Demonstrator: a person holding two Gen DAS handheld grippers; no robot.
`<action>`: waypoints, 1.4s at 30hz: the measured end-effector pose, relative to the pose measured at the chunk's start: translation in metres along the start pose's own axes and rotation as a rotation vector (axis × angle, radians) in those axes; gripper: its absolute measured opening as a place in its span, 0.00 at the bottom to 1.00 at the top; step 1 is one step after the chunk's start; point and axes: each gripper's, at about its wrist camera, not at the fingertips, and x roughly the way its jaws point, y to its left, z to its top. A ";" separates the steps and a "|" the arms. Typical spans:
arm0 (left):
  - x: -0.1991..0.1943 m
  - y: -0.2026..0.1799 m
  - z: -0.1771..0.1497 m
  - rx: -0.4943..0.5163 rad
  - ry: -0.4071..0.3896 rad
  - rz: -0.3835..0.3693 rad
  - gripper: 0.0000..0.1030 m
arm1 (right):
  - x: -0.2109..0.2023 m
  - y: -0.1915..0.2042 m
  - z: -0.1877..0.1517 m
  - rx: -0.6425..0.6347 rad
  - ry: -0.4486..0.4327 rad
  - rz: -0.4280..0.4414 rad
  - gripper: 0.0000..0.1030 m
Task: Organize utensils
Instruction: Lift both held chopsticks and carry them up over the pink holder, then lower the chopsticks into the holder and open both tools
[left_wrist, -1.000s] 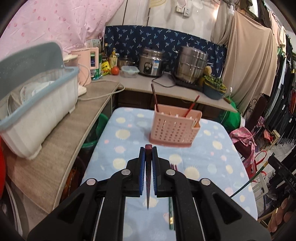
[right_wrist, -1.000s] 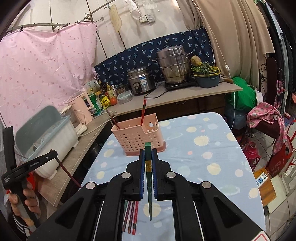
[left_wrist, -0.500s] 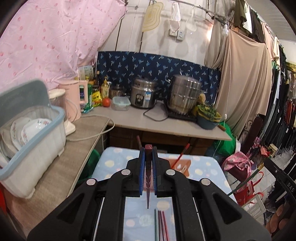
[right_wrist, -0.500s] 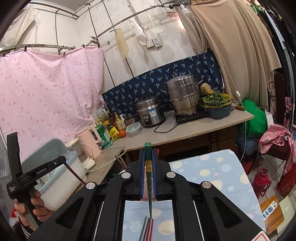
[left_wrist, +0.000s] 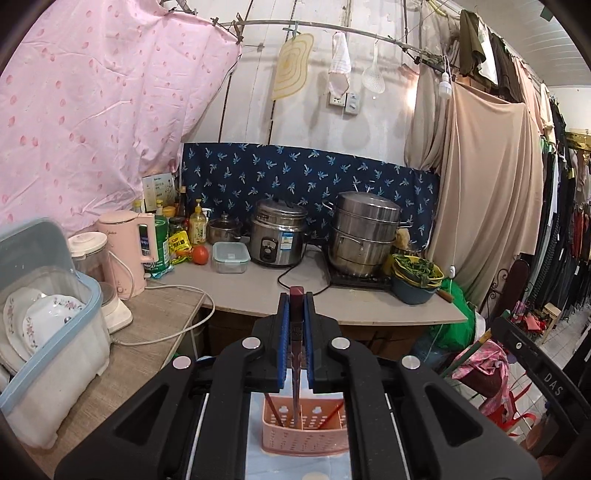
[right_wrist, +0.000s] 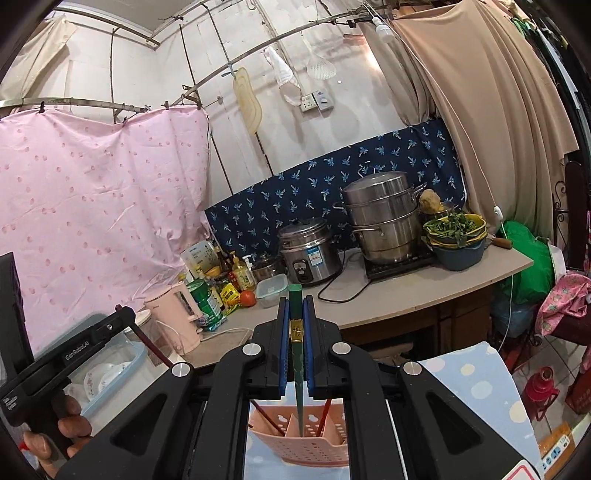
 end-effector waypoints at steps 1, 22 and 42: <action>0.007 0.000 0.000 0.000 0.006 0.002 0.07 | 0.007 0.000 0.000 -0.001 0.004 -0.003 0.07; 0.087 -0.002 -0.046 0.001 0.145 0.011 0.07 | 0.095 -0.016 -0.060 0.013 0.171 -0.024 0.07; 0.087 -0.010 -0.059 0.019 0.158 0.025 0.48 | 0.089 -0.013 -0.072 0.008 0.213 -0.008 0.30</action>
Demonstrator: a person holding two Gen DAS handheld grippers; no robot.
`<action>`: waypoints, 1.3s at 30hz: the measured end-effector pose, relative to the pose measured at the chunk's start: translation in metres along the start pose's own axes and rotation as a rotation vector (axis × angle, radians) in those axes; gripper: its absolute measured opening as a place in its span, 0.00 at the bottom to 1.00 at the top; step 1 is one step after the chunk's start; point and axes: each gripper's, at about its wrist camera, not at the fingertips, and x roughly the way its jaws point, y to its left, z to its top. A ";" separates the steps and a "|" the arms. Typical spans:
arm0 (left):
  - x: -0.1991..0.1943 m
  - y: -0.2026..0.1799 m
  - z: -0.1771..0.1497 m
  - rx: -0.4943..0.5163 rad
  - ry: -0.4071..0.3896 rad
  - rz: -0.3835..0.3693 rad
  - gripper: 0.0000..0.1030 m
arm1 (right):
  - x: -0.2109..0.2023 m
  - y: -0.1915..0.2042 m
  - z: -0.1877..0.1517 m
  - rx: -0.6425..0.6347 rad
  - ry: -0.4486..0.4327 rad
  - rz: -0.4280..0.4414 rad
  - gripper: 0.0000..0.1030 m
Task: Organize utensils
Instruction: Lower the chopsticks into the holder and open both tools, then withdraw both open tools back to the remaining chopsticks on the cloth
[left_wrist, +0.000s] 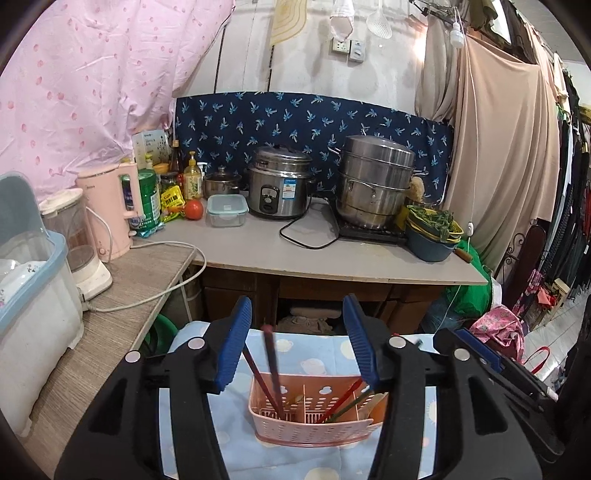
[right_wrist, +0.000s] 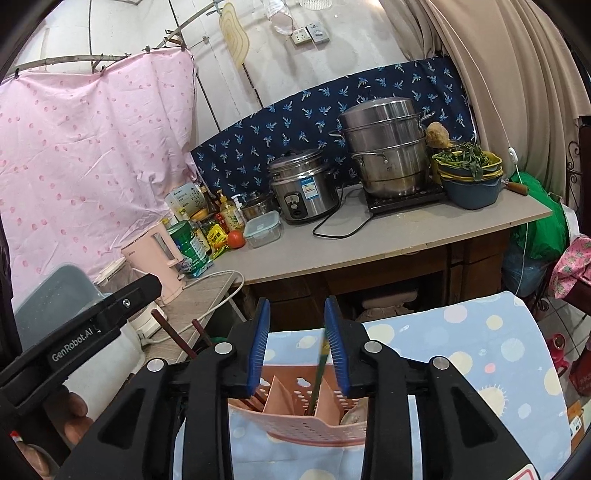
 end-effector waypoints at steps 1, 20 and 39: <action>-0.001 0.000 0.000 0.000 0.002 -0.003 0.48 | -0.002 0.001 0.000 -0.001 -0.001 0.001 0.30; -0.048 -0.004 -0.036 0.030 0.029 0.012 0.54 | -0.068 0.009 -0.033 -0.008 0.021 0.011 0.43; -0.085 0.003 -0.170 0.070 0.233 0.021 0.61 | -0.121 0.010 -0.185 -0.102 0.269 -0.043 0.44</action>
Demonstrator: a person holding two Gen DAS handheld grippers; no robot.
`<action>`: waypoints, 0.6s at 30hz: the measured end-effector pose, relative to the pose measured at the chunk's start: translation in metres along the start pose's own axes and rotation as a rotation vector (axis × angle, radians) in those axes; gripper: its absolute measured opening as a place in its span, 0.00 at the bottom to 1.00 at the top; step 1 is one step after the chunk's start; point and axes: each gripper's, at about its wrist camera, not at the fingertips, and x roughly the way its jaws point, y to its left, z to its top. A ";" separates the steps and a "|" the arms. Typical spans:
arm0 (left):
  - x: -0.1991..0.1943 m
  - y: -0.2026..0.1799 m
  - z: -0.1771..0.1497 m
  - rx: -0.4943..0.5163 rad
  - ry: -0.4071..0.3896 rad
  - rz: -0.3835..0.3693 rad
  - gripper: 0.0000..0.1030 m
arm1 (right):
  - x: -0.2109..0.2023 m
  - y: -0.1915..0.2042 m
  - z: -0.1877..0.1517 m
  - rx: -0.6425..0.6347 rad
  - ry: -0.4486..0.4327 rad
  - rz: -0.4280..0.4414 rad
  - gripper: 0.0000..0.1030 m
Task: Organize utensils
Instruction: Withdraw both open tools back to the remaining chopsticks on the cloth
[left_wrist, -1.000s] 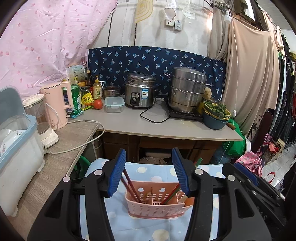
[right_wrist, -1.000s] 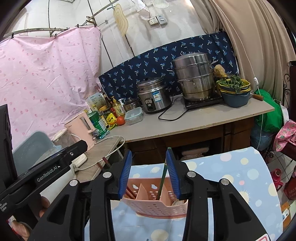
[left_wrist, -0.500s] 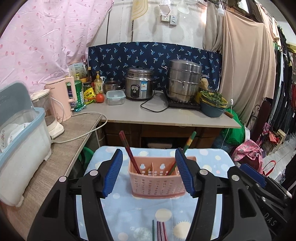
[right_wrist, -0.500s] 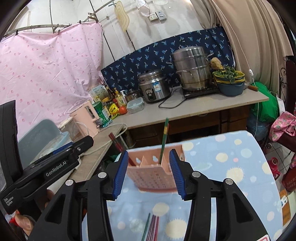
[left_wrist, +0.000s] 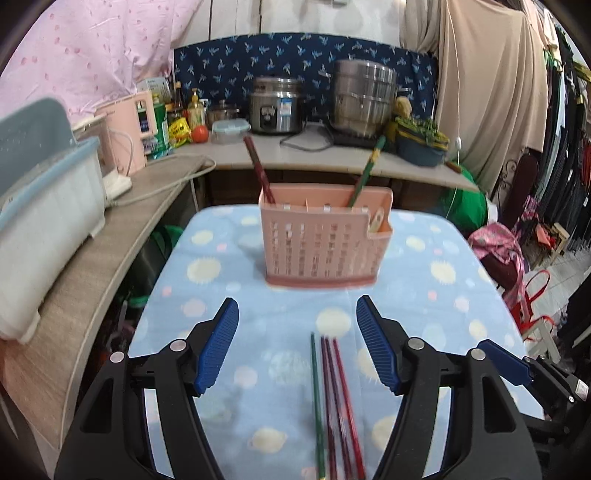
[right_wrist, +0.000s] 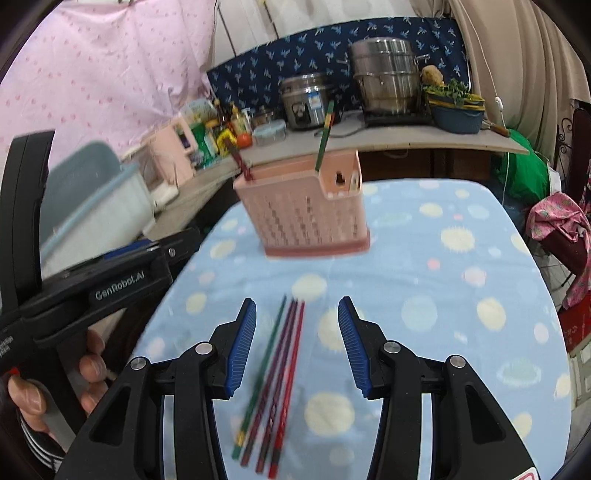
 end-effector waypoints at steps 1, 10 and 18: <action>0.001 0.001 -0.009 0.004 0.014 0.005 0.61 | 0.001 0.002 -0.010 -0.013 0.017 -0.008 0.44; 0.005 0.013 -0.083 0.013 0.148 0.020 0.61 | 0.016 0.005 -0.083 -0.041 0.154 -0.038 0.44; 0.012 0.010 -0.128 0.039 0.240 0.023 0.61 | 0.026 0.009 -0.117 -0.046 0.216 -0.050 0.44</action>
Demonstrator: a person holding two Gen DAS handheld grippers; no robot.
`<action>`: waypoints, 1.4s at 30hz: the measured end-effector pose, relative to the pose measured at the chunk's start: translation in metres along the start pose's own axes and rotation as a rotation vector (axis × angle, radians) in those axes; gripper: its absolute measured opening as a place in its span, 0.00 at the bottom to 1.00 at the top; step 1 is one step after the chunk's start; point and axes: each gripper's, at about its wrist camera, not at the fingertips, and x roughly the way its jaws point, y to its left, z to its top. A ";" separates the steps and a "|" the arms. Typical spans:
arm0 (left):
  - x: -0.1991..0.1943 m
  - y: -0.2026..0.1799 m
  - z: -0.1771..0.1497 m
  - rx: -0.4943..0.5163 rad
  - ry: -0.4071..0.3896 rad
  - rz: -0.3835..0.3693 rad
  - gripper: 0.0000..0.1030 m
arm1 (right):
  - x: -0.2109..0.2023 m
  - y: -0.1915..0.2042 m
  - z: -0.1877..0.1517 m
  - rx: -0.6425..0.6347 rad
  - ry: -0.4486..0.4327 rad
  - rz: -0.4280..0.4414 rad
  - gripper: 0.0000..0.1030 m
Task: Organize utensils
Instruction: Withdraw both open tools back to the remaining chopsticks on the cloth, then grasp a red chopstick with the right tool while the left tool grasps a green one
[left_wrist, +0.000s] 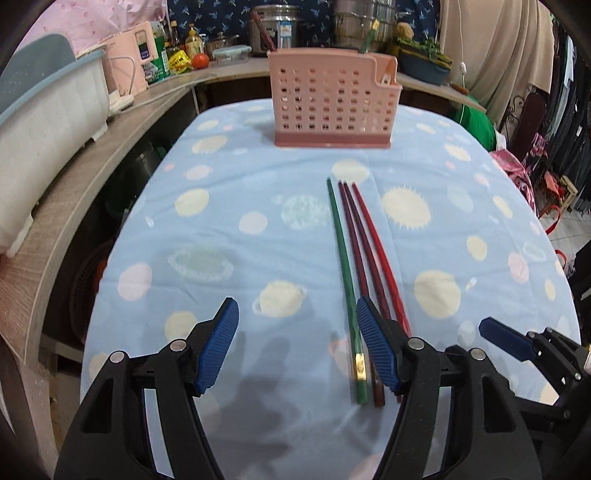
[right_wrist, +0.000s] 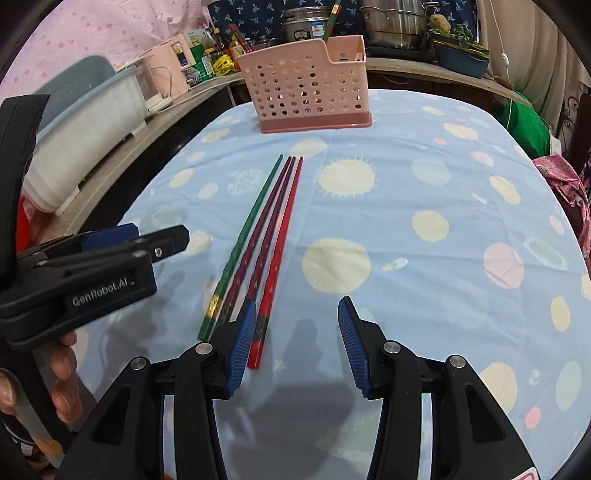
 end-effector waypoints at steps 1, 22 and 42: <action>0.001 -0.001 -0.003 0.002 0.008 0.000 0.61 | 0.001 0.002 -0.002 -0.006 0.003 -0.004 0.44; 0.017 -0.006 -0.037 0.027 0.083 -0.009 0.61 | 0.019 0.023 -0.024 -0.121 -0.008 -0.096 0.24; 0.028 -0.019 -0.041 0.044 0.102 -0.027 0.61 | 0.015 0.002 -0.024 -0.046 -0.029 -0.077 0.07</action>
